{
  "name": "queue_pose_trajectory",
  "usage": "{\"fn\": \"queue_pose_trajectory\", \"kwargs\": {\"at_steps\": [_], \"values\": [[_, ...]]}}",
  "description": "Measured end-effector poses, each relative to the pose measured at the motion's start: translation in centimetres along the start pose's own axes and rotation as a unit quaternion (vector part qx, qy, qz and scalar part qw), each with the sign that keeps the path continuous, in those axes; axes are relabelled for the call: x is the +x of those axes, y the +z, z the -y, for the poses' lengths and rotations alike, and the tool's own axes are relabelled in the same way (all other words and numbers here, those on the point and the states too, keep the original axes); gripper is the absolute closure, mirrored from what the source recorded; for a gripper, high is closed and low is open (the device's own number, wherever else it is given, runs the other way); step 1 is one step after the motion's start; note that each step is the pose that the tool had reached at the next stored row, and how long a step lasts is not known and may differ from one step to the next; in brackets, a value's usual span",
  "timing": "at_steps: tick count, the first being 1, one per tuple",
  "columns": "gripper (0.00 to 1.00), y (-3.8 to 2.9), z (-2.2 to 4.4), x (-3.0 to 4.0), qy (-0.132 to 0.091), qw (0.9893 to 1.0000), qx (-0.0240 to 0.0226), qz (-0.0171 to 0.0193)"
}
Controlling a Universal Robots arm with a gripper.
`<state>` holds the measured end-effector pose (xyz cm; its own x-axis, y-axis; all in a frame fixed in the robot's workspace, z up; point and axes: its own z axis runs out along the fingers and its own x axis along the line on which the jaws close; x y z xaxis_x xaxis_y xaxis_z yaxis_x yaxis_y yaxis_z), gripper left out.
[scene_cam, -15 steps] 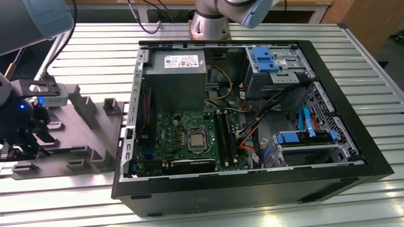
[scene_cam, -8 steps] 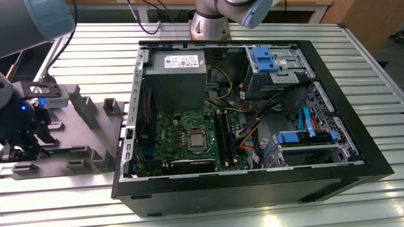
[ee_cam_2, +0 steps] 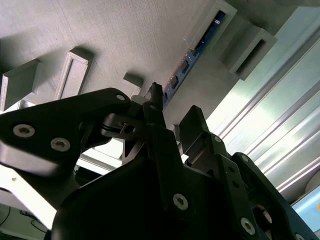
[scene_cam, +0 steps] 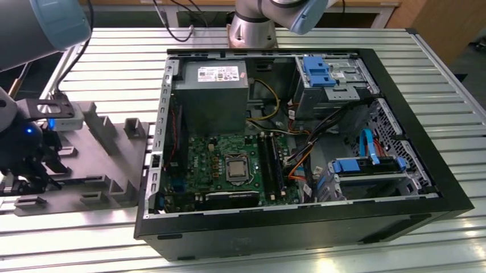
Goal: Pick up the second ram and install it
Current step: 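Pick up the second ram and move it above second insertion slot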
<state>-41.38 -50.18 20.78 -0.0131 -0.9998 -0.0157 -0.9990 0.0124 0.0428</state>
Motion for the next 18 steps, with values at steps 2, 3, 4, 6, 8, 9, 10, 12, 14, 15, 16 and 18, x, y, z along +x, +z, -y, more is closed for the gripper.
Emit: {"fn": "queue_pose_trajectory", "kwargs": {"at_steps": [2,3,4,6,8,9,10,12,14,15,16,18], "values": [[0.58,0.02,-0.01,0.00,0.000,1.0000,-0.0002,-0.0003],[0.58,0.03,-0.01,0.01,0.000,1.0000,-0.0002,-0.0004],[0.58,0.06,-0.01,0.00,0.000,1.0000,-0.0002,-0.0003],[0.58,0.06,0.00,0.01,0.000,1.0000,-0.0002,-0.0003],[0.58,0.07,-0.01,0.00,0.000,1.0000,-0.0002,-0.0003],[0.58,0.07,0.00,0.01,0.000,1.0000,-0.0002,-0.0003],[0.58,0.07,-0.01,0.01,0.000,1.0000,-0.0002,-0.0003],[0.58,0.08,-0.01,0.00,0.000,1.0000,-0.0002,-0.0003],[0.58,0.09,0.00,0.00,0.000,1.0000,-0.0002,-0.0003],[0.60,0.09,0.00,0.01,0.000,1.0000,-0.0002,-0.0003],[0.66,0.09,0.00,0.00,0.000,1.0000,-0.0002,-0.0003],[0.73,0.10,0.00,0.01,0.000,1.0000,-0.0002,-0.0004]]}}
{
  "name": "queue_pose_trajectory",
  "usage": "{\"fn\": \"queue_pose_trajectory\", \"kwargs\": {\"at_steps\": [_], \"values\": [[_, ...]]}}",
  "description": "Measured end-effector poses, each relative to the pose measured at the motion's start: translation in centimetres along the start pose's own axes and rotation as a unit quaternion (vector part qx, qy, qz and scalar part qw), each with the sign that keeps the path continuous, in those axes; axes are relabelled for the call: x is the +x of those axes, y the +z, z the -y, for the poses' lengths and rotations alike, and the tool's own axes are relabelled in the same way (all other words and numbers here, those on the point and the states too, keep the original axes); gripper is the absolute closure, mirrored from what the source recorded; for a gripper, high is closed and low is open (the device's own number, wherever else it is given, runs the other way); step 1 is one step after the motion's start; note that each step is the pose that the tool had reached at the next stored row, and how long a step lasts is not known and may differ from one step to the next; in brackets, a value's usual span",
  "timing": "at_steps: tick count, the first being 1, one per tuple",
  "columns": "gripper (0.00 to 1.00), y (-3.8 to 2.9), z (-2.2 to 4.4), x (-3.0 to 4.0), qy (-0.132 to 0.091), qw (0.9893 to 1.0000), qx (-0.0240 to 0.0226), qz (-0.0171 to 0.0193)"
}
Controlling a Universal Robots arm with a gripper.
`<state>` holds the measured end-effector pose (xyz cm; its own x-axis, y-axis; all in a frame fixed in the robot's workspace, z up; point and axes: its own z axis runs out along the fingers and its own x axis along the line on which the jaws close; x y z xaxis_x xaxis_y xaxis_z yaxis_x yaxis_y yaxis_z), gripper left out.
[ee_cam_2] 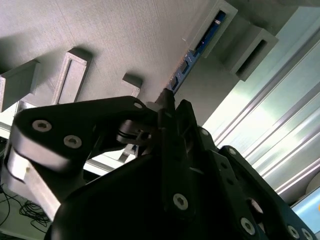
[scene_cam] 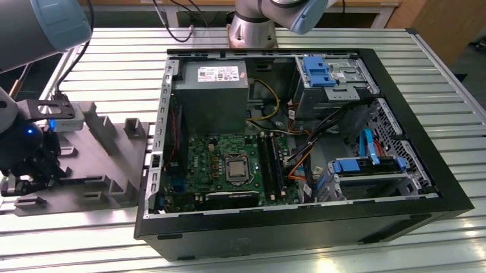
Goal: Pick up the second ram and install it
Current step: 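Pick up the second ram and move it above second insertion slot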
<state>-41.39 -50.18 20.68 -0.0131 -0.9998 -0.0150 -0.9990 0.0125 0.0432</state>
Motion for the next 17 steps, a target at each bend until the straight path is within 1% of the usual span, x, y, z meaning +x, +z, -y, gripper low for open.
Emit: {"fn": "queue_pose_trajectory", "kwargs": {"at_steps": [1,2,5,10,14,17], "values": [[0.73,0.00,0.00,0.00,0.000,1.0000,0.0000,0.0000],[0.79,0.01,0.00,0.00,0.000,1.0000,0.0000,0.0000],[0.79,0.16,0.01,0.00,0.000,1.0000,0.0002,0.0002],[0.79,0.14,0.00,0.00,0.000,1.0000,-0.0001,-0.0001],[0.79,0.46,0.02,0.01,0.000,1.0000,0.0000,-0.0001],[0.79,0.49,0.02,0.01,0.000,1.0000,-0.0001,-0.0002]]}}
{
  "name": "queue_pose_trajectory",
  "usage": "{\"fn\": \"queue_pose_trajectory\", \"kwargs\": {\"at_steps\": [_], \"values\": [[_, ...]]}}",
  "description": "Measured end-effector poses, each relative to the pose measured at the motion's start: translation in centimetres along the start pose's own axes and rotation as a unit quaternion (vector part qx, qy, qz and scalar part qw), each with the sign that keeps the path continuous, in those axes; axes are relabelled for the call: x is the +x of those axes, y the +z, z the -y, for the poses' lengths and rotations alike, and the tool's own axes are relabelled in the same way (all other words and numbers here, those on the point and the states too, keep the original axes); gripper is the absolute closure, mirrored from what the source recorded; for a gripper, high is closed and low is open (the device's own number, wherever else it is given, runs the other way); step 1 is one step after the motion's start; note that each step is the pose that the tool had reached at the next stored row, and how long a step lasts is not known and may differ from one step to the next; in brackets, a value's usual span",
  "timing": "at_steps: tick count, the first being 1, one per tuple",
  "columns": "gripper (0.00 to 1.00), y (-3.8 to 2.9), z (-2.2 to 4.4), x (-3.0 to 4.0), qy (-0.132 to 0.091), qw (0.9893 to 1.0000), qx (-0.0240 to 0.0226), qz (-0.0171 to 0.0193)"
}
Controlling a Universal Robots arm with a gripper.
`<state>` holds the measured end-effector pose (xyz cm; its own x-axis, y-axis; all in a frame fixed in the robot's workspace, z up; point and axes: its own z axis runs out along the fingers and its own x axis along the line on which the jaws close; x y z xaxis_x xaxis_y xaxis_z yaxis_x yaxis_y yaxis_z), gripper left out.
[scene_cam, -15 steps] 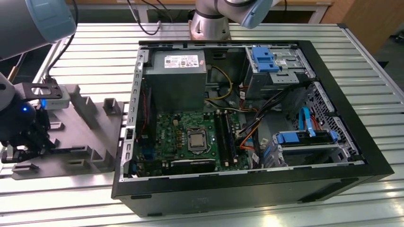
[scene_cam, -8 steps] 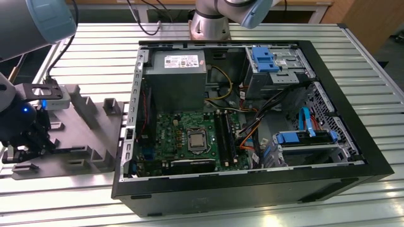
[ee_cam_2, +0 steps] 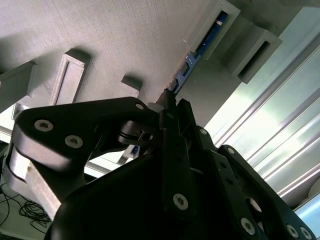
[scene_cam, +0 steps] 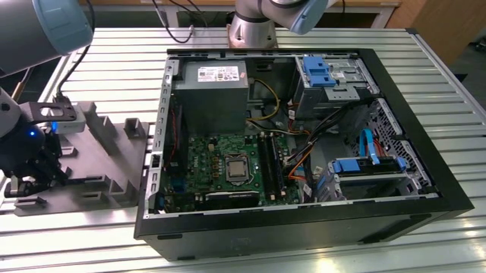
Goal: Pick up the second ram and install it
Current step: 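Pick up the second ram and move it above second insertion slot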
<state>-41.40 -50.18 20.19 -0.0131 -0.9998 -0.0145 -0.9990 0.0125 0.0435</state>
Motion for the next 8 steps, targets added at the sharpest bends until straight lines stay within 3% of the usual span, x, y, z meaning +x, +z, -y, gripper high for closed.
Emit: {"fn": "queue_pose_trajectory", "kwargs": {"at_steps": [6,8], "values": [[0.79,0.02,0.00,0.00,0.000,1.0000,0.0001,0.0001],[0.87,0.02,0.00,0.00,0.000,1.0000,0.0000,0.0000]]}}
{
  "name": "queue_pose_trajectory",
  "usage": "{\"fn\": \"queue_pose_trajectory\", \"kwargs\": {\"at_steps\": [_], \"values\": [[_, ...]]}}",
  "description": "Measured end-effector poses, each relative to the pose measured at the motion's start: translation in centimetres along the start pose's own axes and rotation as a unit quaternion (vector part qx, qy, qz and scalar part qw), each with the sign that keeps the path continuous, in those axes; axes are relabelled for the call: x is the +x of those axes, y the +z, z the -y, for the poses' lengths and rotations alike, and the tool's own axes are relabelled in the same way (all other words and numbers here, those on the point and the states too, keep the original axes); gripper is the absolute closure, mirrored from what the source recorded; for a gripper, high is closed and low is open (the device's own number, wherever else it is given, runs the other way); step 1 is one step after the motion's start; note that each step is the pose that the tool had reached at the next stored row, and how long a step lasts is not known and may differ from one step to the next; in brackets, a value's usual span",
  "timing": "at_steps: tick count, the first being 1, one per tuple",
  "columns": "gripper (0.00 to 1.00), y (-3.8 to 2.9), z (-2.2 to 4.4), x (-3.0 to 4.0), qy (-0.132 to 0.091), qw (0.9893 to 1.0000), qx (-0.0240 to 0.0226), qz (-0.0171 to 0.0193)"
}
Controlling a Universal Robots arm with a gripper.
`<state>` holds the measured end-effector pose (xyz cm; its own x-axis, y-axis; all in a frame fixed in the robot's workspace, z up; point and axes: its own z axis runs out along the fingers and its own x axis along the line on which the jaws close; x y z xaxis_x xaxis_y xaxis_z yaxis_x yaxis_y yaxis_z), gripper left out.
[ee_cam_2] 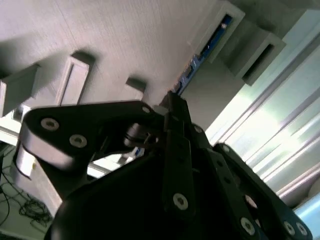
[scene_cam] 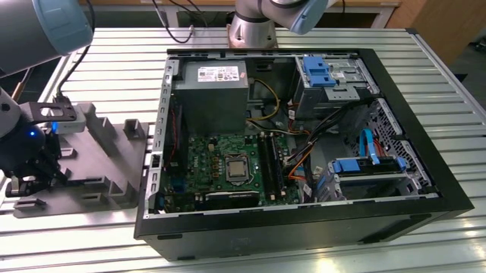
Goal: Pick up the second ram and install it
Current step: 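Pick up the second ram and move it above second insertion slot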
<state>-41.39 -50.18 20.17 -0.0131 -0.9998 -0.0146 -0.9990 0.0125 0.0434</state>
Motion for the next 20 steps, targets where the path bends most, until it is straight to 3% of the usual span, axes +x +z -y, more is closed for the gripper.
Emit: {"fn": "queue_pose_trajectory", "kwargs": {"at_steps": [20], "values": [[0.89,-0.15,-0.01,0.00,-0.002,1.0000,0.0001,0.0002]]}}
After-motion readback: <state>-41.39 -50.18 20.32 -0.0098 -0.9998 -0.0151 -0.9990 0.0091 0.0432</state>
